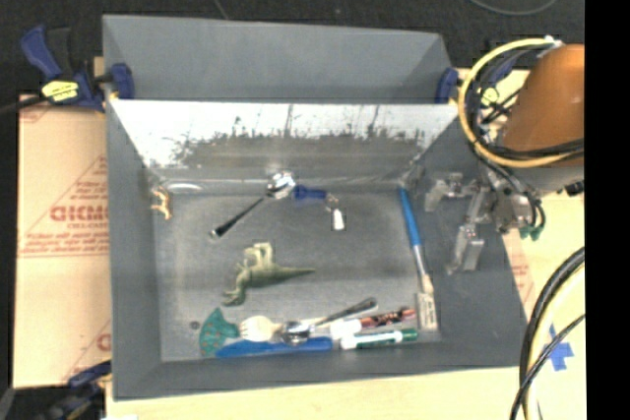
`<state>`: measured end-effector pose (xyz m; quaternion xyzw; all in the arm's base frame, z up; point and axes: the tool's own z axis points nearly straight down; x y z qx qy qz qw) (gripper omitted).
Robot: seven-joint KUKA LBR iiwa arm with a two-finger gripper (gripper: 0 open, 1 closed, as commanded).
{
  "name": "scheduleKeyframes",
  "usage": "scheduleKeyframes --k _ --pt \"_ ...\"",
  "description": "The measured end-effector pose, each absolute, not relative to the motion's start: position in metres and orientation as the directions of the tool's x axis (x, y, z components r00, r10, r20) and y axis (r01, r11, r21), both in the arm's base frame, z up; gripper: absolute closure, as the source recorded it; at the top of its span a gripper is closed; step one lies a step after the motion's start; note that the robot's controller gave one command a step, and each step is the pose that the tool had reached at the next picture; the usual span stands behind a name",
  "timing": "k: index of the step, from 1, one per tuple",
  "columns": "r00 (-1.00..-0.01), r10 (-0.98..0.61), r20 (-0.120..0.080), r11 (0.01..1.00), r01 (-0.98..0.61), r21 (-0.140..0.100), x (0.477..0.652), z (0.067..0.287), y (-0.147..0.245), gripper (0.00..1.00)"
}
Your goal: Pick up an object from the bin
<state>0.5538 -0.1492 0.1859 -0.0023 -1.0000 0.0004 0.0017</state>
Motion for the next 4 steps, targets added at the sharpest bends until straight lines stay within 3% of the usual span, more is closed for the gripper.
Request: scheduleKeyframes --k 1,2,3,4 --pt "-1.000 0.000 -0.004 1.000 0.000 -0.003 0.555 0.191 -0.148 0.00" --pt "-0.991 -0.131 -0.006 0.991 -0.131 -0.005 0.479 0.075 -0.106 0.00" --pt "-0.970 -0.242 -0.017 0.970 -0.242 -0.012 0.481 0.138 -0.098 0.00" --pt "-0.978 -0.206 -0.014 0.979 -0.206 -0.007 0.473 0.100 -0.076 0.00"
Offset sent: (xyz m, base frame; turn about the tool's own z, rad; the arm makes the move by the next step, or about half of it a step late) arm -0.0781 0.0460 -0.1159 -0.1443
